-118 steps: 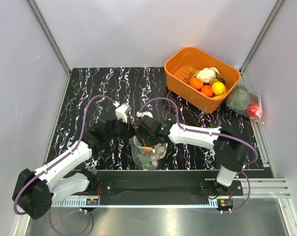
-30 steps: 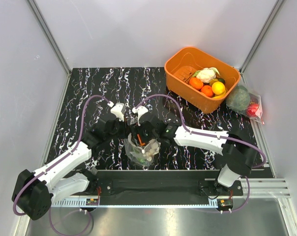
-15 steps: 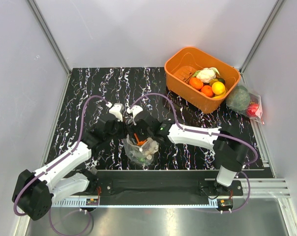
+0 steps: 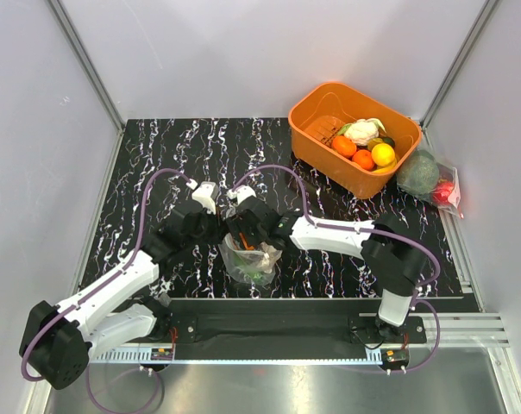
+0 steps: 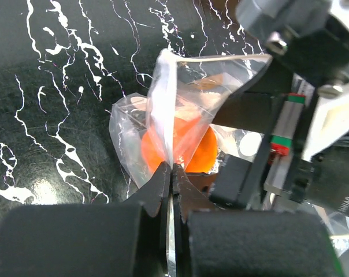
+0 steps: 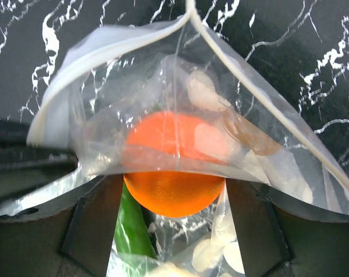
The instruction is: Open the zip-top bag and remove the fake food
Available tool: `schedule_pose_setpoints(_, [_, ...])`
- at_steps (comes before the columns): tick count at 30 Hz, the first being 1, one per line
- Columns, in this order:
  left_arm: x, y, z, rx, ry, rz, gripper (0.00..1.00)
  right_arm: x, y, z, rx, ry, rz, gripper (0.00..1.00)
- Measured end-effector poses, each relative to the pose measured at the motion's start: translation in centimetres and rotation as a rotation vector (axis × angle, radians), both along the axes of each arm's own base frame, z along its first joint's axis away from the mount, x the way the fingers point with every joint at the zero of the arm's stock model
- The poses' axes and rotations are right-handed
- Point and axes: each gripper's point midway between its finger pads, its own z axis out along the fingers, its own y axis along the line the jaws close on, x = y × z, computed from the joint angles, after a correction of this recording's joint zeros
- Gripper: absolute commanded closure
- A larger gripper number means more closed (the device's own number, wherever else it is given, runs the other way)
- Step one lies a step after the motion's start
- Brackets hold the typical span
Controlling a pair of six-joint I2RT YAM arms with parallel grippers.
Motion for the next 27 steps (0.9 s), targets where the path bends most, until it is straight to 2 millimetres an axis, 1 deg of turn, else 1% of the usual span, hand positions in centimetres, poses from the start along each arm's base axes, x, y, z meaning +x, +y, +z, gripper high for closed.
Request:
schedule_pose_setpoints(8, [0.1, 0.2, -0.1, 0.008, -0.001, 0.006, 1.00, 0.9, 1.0, -0.3, 0.030, 0.002, -0.004, 0.22])
schedule_pose_setpoints(19, [0.3, 0.7, -0.3, 0.031, -0.003, 0.021, 1.00, 1.1, 1.6, -0.7, 0.038, 0.016, 0.002, 0.21])
schedule_pose_setpoints(27, [0.2, 1.1, -0.6, 0.047, 0.002, 0.031, 1.00, 1.0, 1.9, -1.1, 0.042, 0.038, 0.006, 0.18])
